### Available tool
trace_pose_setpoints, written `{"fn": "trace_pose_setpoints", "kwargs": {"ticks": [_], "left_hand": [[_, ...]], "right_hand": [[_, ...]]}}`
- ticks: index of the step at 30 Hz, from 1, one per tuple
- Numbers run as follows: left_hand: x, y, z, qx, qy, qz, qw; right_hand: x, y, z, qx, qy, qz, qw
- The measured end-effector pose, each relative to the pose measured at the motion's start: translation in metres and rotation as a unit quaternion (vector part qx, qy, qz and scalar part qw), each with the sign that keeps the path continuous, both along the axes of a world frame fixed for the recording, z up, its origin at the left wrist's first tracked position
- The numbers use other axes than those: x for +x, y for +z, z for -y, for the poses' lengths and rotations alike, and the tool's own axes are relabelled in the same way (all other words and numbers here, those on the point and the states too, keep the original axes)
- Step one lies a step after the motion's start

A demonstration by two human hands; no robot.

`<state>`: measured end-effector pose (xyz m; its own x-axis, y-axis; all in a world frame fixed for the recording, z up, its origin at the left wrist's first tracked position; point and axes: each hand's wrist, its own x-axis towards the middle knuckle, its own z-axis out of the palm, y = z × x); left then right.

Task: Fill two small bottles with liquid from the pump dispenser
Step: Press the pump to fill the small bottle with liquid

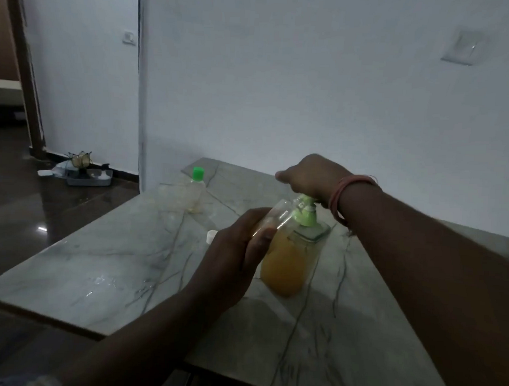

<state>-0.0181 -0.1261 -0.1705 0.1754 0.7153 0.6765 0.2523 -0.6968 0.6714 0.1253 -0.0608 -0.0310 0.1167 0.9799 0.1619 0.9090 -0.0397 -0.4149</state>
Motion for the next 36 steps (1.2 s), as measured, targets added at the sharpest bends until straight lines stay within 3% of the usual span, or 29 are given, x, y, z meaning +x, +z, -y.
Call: {"fn": "trace_pose_setpoints", "kwargs": {"ticks": [3, 8, 13, 18, 24, 30, 34, 36], "left_hand": [[0.000, 0.000, -0.003, 0.002, 0.007, -0.008, 1.000], [-0.001, 0.001, 0.001, 0.003, 0.002, -0.006, 1.000], [-0.002, -0.002, -0.002, 0.015, 0.008, -0.007, 1.000], [-0.001, 0.001, -0.001, 0.005, -0.007, 0.004, 1.000], [-0.001, -0.001, -0.003, 0.023, 0.005, -0.009, 1.000], [-0.002, 0.002, 0.000, 0.011, 0.003, -0.002, 1.000], [0.000, 0.002, 0.002, 0.013, 0.002, -0.004, 1.000], [-0.001, 0.001, 0.001, 0.015, 0.008, -0.001, 1.000]], "right_hand": [[-0.002, -0.005, -0.001, 0.035, -0.026, -0.007, 0.999], [-0.006, 0.002, 0.000, -0.012, -0.006, 0.047, 0.999], [-0.004, -0.002, 0.000, 0.023, 0.000, -0.002, 1.000], [-0.006, 0.001, 0.000, 0.025, -0.006, 0.040, 0.999], [-0.003, -0.005, -0.002, 0.027, -0.005, -0.034, 0.999], [-0.004, 0.002, 0.001, 0.017, 0.000, 0.003, 1.000], [-0.001, -0.002, 0.005, 0.024, 0.016, -0.077, 0.997], [-0.003, -0.006, 0.005, 0.022, 0.006, -0.074, 0.997]]}}
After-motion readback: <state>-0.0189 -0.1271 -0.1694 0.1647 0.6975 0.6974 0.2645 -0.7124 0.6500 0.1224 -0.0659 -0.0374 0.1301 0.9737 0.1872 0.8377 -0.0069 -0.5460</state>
